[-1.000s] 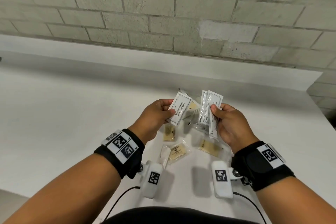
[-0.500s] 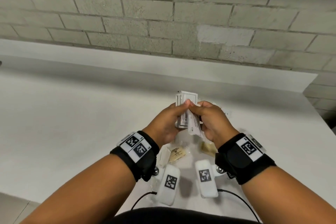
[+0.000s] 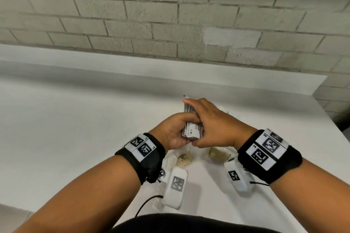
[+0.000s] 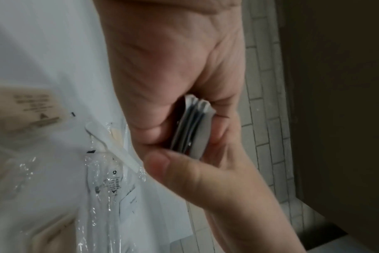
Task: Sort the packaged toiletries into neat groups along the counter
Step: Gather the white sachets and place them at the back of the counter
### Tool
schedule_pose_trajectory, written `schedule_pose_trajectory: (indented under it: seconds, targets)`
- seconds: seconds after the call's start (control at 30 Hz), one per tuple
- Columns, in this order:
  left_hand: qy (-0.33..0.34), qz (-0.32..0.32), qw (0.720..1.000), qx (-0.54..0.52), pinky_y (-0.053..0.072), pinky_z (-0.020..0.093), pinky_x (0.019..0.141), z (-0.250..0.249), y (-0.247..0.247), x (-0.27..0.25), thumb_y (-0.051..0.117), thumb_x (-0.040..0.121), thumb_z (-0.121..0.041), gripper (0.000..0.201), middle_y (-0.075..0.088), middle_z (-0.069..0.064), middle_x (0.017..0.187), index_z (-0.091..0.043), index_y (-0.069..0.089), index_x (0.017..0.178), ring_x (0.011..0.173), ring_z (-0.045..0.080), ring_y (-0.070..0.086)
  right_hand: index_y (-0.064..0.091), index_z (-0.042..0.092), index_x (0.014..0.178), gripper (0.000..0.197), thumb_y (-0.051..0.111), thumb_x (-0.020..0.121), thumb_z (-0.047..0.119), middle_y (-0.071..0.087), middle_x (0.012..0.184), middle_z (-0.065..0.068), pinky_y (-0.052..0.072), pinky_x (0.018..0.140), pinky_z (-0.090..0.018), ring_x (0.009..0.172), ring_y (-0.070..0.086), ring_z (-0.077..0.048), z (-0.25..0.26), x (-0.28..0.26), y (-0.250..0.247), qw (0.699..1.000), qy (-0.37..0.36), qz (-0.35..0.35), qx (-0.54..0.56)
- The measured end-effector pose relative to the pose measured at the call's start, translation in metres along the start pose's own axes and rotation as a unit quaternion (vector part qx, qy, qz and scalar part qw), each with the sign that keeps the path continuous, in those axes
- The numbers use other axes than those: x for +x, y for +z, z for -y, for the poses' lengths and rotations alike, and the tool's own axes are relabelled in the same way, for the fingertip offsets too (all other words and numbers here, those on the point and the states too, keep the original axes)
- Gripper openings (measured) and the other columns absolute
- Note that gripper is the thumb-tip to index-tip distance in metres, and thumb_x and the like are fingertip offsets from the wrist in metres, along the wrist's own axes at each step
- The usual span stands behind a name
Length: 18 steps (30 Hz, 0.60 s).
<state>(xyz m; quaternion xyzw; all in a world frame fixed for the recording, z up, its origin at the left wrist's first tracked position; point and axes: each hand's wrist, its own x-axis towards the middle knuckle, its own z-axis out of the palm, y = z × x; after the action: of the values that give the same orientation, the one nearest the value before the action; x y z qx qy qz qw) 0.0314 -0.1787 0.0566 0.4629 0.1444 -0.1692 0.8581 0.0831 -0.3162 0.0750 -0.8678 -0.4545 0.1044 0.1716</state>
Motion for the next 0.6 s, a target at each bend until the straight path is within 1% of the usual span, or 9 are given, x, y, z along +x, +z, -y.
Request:
schedule_pose_trajectory:
  seconds: [0.07,0.23,0.3,0.37,0.4,0.47,0.53,0.57,0.6]
  targets:
    - [-0.013,0.017,1.0,-0.004,0.055,0.024,0.051,0.0,-0.002,-0.003,0.042,0.09,0.002,0.023,0.066,0.008,0.062,-0.005,0.061,0.08,0.056,0.018,0.067,0.007,0.04,0.149,0.118,0.084,0.06,0.037,0.026,0.138,0.006,0.042,0.097,-0.024,0.132,0.03,-0.012,-0.003,0.0,0.001,0.999,-0.007,-0.006,0.038]
    - [-0.015,0.004,1.0,0.019,0.052,0.023,0.047,0.002,-0.001,-0.006,0.04,0.088,0.006,0.027,0.062,0.008,0.057,-0.005,0.061,0.073,0.053,0.017,0.065,0.021,0.041,0.146,0.105,0.084,0.061,0.036,0.031,0.131,0.01,0.041,0.103,-0.028,0.126,0.03,-0.006,0.004,0.001,0.009,0.998,-0.036,-0.02,0.049]
    - [-0.008,-0.025,1.0,0.013,0.052,0.023,0.048,0.005,0.001,-0.006,0.042,0.088,0.004,0.022,0.06,0.009,0.058,-0.005,0.059,0.076,0.053,0.019,0.064,0.016,0.043,0.147,0.114,0.087,0.058,0.039,0.029,0.138,0.011,0.035,0.106,-0.025,0.13,0.025,-0.004,0.005,0.003,0.011,0.997,-0.033,0.006,0.074]
    - [0.028,-0.056,0.998,-0.021,0.053,0.025,0.05,0.005,0.001,-0.006,0.044,0.087,0.003,0.017,0.061,0.01,0.06,-0.004,0.059,0.083,0.055,0.02,0.063,0.01,0.043,0.149,0.117,0.087,0.062,0.035,0.02,0.15,0.013,0.03,0.105,-0.021,0.136,0.019,-0.003,0.005,0.006,0.012,0.978,0.008,0.008,0.21]
    - [0.065,-0.069,0.995,-0.04,0.053,0.026,0.051,0.003,-0.001,-0.005,0.045,0.087,0.003,0.016,0.062,0.01,0.063,-0.005,0.059,0.087,0.056,0.019,0.064,0.011,0.041,0.15,0.108,0.083,0.069,0.033,0.022,0.152,0.009,0.033,0.104,-0.021,0.137,0.023,-0.005,0.005,0.009,0.013,0.949,0.04,-0.028,0.312]
    - [0.156,-0.093,0.981,-0.062,0.053,0.029,0.057,-0.001,-0.005,-0.003,0.046,0.088,0.004,0.022,0.066,0.008,0.07,-0.012,0.059,0.096,0.059,0.019,0.066,0.024,0.029,0.15,0.084,0.07,0.079,0.033,0.047,0.139,-0.001,0.043,0.095,-0.03,0.124,0.048,-0.016,0.005,0.015,0.017,0.839,0.134,-0.1,0.518]
    - [0.211,-0.11,0.969,-0.071,0.054,0.031,0.063,-0.001,-0.01,-0.002,0.047,0.09,0.004,0.032,0.065,0.008,0.077,-0.02,0.056,0.109,0.066,0.021,0.066,0.039,0.01,0.143,0.064,0.062,0.085,0.025,0.064,0.105,-0.006,0.048,0.085,-0.044,0.095,0.061,-0.024,0.01,0.022,0.026,0.708,0.196,-0.052,0.676]
    - [0.224,-0.116,0.966,-0.061,0.054,0.032,0.065,0.0,-0.013,-0.003,0.047,0.09,0.004,0.034,0.063,0.007,0.078,-0.022,0.056,0.11,0.069,0.022,0.065,0.046,0.003,0.136,0.05,0.057,0.089,0.017,0.064,0.096,-0.008,0.05,0.081,-0.046,0.086,0.062,-0.025,0.016,0.027,0.031,0.671,0.206,-0.024,0.712]
    - [0.23,-0.125,0.964,-0.041,0.054,0.032,0.067,0.002,-0.016,-0.003,0.047,0.09,0.003,0.032,0.063,0.007,0.08,-0.022,0.056,0.108,0.072,0.022,0.064,0.052,-0.001,0.128,0.037,0.052,0.093,0.01,0.064,0.091,-0.01,0.05,0.077,-0.044,0.081,0.062,-0.026,0.022,0.03,0.036,0.654,0.213,-0.011,0.726]
